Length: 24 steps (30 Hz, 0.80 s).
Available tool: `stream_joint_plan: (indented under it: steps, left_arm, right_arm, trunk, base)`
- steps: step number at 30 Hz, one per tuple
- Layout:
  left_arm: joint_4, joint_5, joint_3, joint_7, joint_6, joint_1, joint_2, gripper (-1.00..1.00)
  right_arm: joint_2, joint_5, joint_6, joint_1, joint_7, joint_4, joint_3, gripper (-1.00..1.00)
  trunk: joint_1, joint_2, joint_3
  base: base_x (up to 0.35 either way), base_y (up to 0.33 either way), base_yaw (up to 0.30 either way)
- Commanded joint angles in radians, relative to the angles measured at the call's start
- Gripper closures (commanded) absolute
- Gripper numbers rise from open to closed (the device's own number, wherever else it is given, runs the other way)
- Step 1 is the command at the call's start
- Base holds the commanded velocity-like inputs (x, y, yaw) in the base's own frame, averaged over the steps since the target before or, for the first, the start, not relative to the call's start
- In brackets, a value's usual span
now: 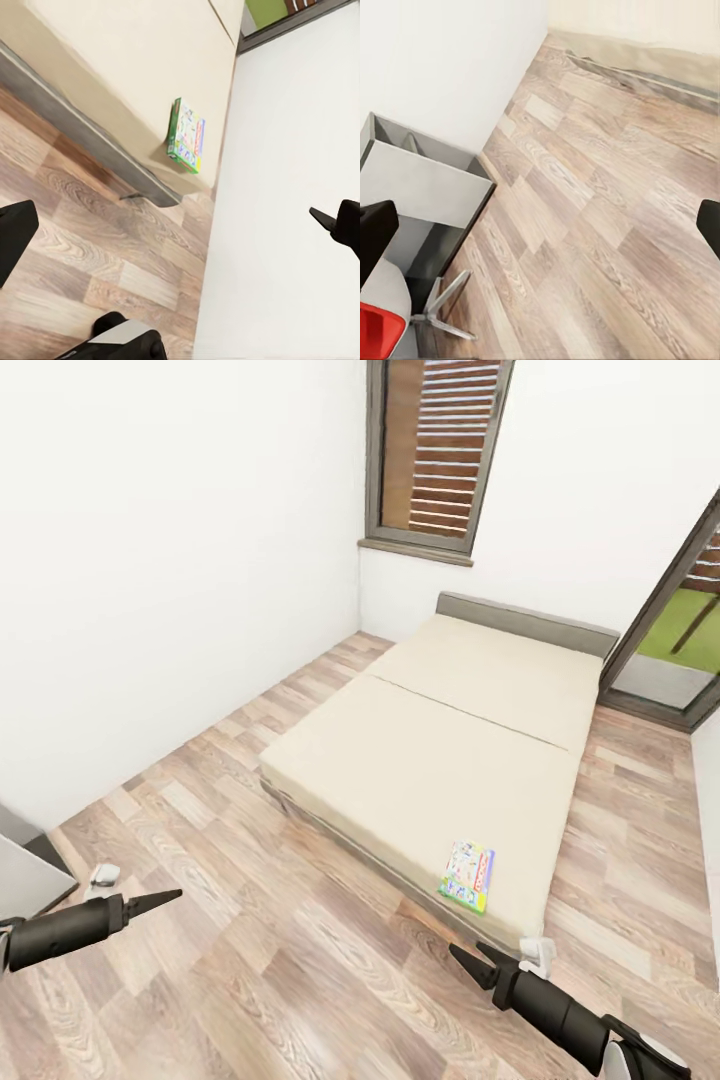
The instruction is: Put all the toys in the child's room - the three board games (two on the bed and one on the table), the two jigsaw puzzles on the table, and the tennis ball on the table - inside the toy box on the table in the child's room.
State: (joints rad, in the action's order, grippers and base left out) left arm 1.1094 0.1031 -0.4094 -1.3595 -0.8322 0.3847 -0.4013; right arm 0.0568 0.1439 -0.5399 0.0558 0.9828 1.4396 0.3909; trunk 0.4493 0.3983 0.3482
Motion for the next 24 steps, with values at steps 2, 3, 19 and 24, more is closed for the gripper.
stream_joint_plan:
  steps: [2,3,19,24]
  left_arm:
    - [0.000,0.003,0.000,-0.002,-0.010,0.000,-0.001,-1.00]
    - [0.000,0.003,0.000,-0.002,-0.010,0.000,-0.001,-1.00]
    - [0.000,0.003,0.000,-0.002,-0.009,0.000,0.000,-1.00]
    - [0.000,0.004,0.000,-0.002,-0.009,-0.001,0.000,-1.00]
  right_arm:
    - [0.001,0.003,-0.008,0.001,0.003,0.001,0.002,-1.00]
    - [0.001,0.003,-0.008,0.001,0.003,0.001,0.002,-1.00]
    - [0.001,0.003,-0.008,0.001,0.004,0.001,0.002,-1.00]
    - [0.000,0.003,-0.008,0.001,0.004,0.000,0.002,-1.00]
  trunk:
    - [0.001,0.002,0.000]
    - [0.001,0.002,0.000]
    - [0.001,0.002,-0.010]
    - [0.001,0.002,-0.014]
  base:
    - [0.130,0.278,-0.277]
    - [0.144,0.273,-0.277]
    - [0.207,0.236,-0.277]
    - [0.242,0.212,-0.277]
